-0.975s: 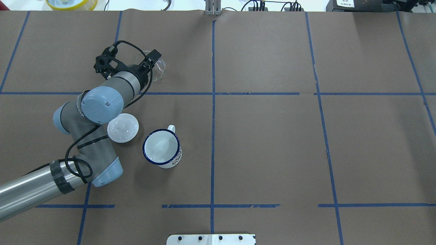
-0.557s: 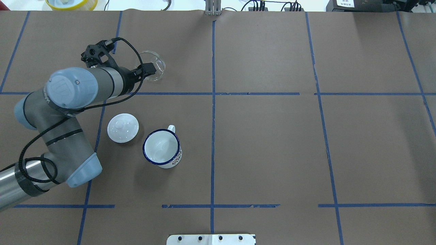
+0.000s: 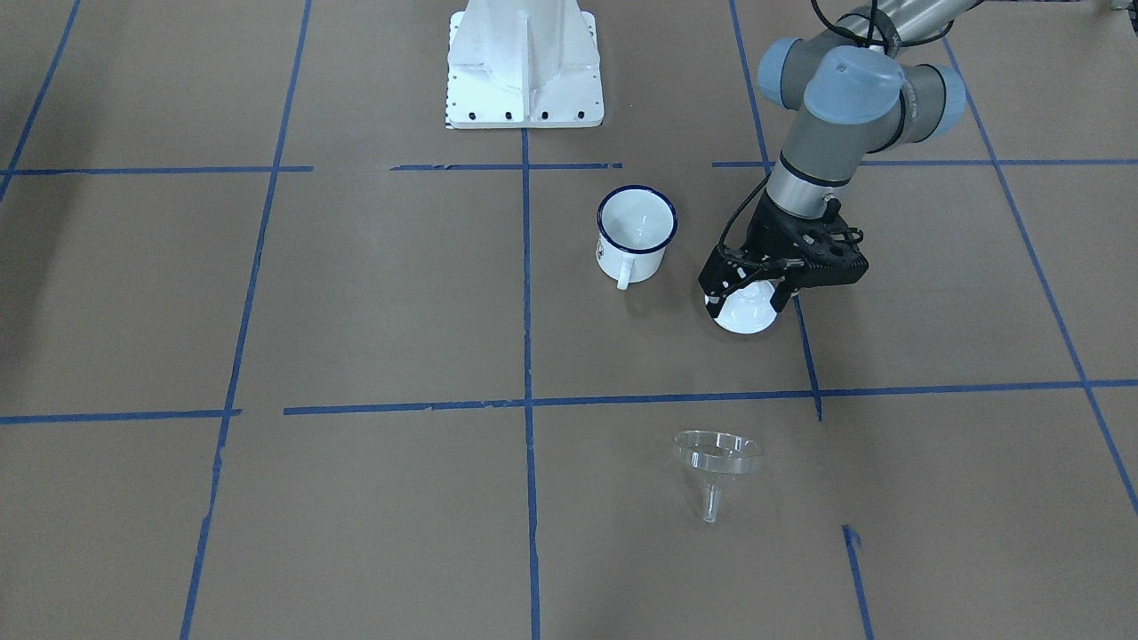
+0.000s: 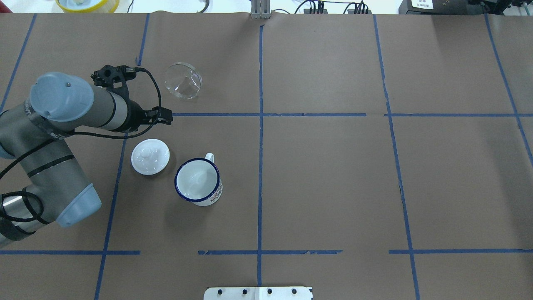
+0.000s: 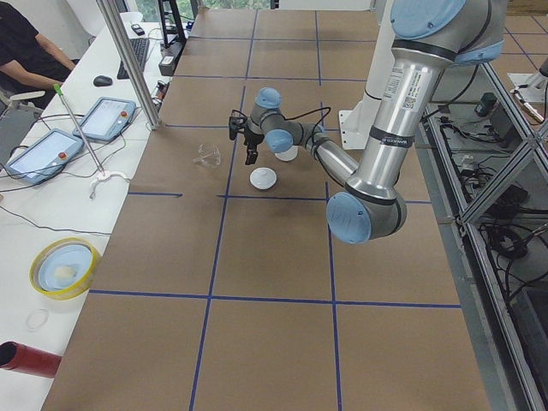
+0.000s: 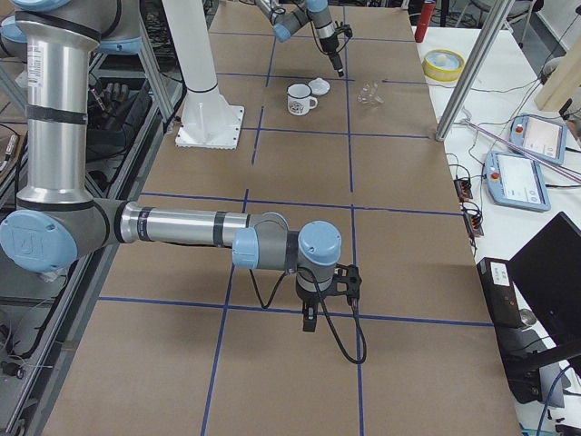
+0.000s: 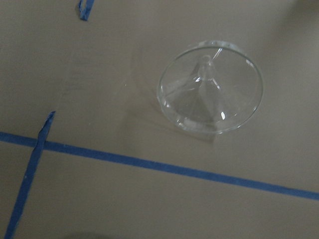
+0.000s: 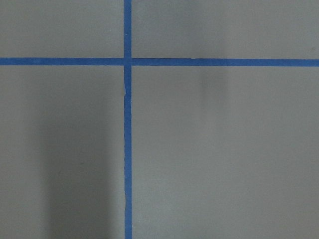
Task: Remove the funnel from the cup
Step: 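Open the left gripper and move it over the round white lid, then lower the left gripper and grasp the round white lid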
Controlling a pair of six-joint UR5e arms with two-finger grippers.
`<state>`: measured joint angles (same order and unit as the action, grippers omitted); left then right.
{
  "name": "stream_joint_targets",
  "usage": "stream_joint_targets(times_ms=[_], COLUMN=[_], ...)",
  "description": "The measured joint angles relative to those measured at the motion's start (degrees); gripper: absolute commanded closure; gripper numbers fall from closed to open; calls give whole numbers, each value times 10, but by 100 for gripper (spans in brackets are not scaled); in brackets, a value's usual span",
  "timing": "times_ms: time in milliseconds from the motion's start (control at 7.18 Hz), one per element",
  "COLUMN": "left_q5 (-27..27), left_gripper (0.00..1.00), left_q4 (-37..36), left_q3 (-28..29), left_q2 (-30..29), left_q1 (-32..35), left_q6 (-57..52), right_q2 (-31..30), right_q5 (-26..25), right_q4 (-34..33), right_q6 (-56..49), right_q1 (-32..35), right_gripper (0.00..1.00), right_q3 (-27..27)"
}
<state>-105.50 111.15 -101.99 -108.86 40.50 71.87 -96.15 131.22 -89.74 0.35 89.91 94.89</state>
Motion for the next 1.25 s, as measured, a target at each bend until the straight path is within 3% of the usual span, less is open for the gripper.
stream_joint_targets(times_ms=[836,1254], left_q5=[-10,-9], left_gripper=[7,22], left_q4=[-54,-67], left_q3=[7,3], left_q2=[6,7], left_q1=[-19,-33], left_q6=[-24,-24], right_q2=[0,0], right_q5=[0,0], right_q4=[0,0], right_q6=[0,0], right_q1=[0,0], right_gripper=[0,0], right_q3=[0,0])
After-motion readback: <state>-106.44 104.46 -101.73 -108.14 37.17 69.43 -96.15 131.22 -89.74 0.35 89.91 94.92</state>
